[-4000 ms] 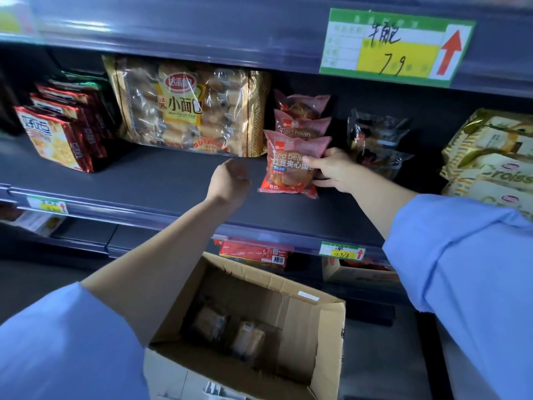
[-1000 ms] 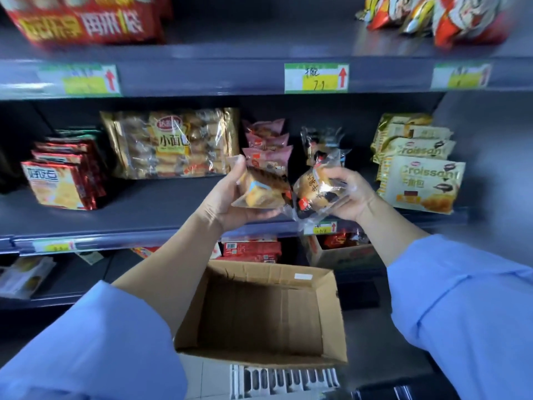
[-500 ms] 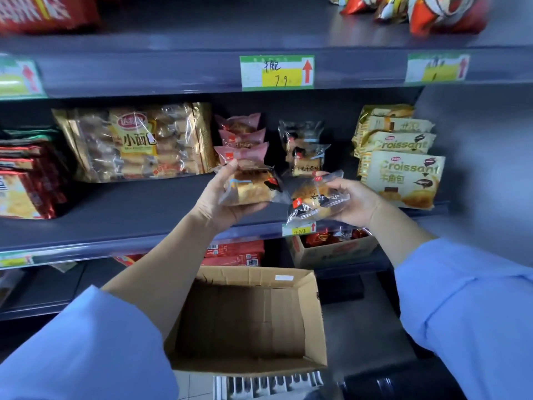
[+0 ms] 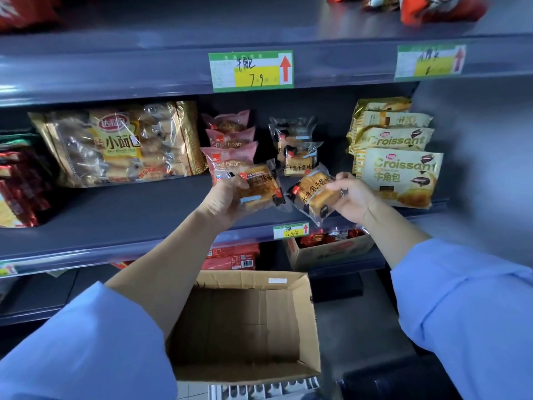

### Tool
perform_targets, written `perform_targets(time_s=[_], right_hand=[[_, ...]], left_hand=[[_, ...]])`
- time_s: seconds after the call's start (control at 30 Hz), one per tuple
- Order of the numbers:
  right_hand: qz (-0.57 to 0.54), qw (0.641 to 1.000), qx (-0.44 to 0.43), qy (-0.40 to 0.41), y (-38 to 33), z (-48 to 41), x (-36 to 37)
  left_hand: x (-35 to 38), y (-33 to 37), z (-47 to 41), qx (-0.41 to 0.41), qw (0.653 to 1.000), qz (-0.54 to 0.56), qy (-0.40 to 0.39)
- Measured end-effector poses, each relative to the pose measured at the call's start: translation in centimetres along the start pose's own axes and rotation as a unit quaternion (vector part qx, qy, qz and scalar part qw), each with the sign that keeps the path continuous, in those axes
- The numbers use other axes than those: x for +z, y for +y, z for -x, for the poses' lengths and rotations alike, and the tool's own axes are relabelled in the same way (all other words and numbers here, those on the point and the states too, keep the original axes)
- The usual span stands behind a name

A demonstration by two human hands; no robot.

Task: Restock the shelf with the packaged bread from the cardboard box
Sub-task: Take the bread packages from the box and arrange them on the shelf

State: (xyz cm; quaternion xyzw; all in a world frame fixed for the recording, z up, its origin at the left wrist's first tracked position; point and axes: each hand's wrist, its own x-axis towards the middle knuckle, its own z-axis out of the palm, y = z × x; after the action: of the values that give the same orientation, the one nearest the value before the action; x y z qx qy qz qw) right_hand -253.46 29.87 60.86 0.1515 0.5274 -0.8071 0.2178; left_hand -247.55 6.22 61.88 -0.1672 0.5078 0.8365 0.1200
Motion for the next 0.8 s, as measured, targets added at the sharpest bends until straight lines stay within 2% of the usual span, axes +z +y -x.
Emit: perform_targets(time_s=[0.13, 0.6, 0.7, 0.8], right_hand=[[-0.005, 1.0, 0.002, -0.027, 0.1, -0.6, -0.7], [-0.044, 0.997, 0.001, -0.068, -0.6, -2.6, -1.0], [-0.048, 0.998, 0.013, -0.04, -0.5, -3.2, -0.7], [-0.045, 0.999, -0.017, 0.013, -0.6, -4.2, -0.6]], left_hand=[[0.0, -0.1, -1.1, -0.014, 0.999, 0.028, 0.001], [1.3, -0.7, -3.1, -0.026, 0.999, 0.007, 0.019], [1.5, -0.7, -3.3, -0.023, 0.999, -0.008, 0.034], [1.5, -0.6, -3.6, -0.022, 0.998, -0.021, 0.049]])
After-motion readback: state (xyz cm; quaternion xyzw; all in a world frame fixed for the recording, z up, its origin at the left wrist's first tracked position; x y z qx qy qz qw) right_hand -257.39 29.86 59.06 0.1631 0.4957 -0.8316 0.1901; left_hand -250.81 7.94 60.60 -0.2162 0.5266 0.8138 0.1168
